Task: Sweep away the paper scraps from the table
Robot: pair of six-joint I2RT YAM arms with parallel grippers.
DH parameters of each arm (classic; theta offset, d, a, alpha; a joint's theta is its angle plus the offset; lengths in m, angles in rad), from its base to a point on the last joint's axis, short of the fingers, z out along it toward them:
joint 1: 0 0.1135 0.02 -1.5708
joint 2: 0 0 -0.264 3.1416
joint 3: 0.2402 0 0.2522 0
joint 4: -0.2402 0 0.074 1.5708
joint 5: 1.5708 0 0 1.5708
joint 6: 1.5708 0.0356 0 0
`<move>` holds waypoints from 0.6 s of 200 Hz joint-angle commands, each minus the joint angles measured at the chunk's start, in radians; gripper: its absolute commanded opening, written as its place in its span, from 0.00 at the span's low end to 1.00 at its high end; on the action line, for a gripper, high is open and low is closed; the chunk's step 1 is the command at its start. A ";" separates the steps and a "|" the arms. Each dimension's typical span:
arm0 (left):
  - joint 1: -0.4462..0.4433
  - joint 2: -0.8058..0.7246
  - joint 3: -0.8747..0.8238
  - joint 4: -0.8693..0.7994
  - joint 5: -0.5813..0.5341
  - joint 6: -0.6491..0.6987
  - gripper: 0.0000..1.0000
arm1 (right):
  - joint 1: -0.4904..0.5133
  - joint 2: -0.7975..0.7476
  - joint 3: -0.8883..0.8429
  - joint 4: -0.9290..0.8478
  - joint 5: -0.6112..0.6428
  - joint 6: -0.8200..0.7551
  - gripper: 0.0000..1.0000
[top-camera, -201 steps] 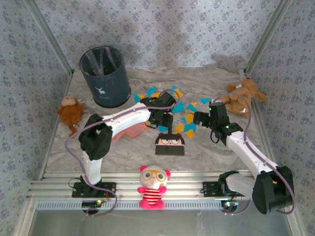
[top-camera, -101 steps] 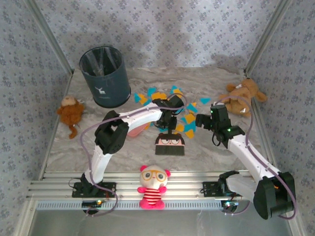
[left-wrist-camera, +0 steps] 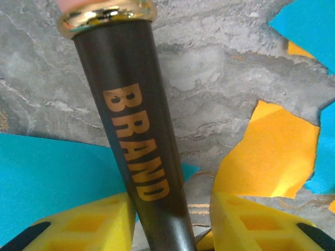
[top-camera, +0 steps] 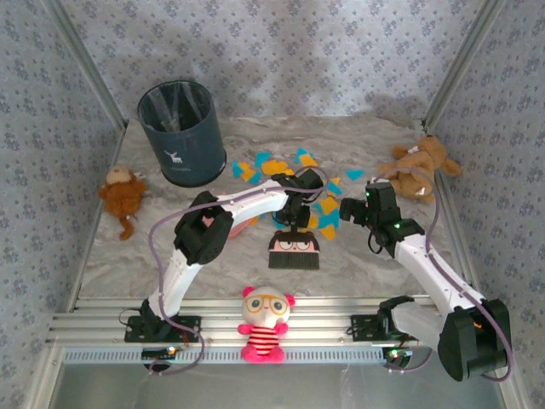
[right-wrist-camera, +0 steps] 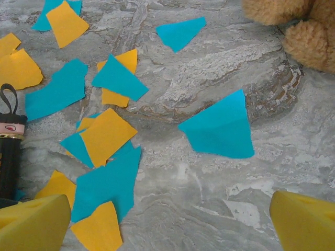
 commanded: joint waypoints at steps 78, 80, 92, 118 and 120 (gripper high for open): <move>-0.010 0.045 0.019 -0.041 0.007 -0.037 0.34 | -0.017 -0.015 -0.026 -0.008 0.003 -0.001 1.00; -0.011 0.045 0.018 -0.043 0.006 -0.039 0.33 | -0.017 -0.015 -0.026 -0.008 0.004 -0.001 1.00; -0.011 0.048 0.014 -0.042 0.002 -0.041 0.32 | -0.018 -0.016 -0.027 -0.006 0.002 0.000 1.00; -0.012 0.044 0.004 -0.040 -0.006 -0.040 0.29 | -0.022 -0.018 -0.032 -0.009 0.003 0.000 1.00; -0.012 0.044 0.004 -0.040 -0.007 -0.040 0.29 | -0.022 -0.018 -0.032 -0.009 0.003 0.000 1.00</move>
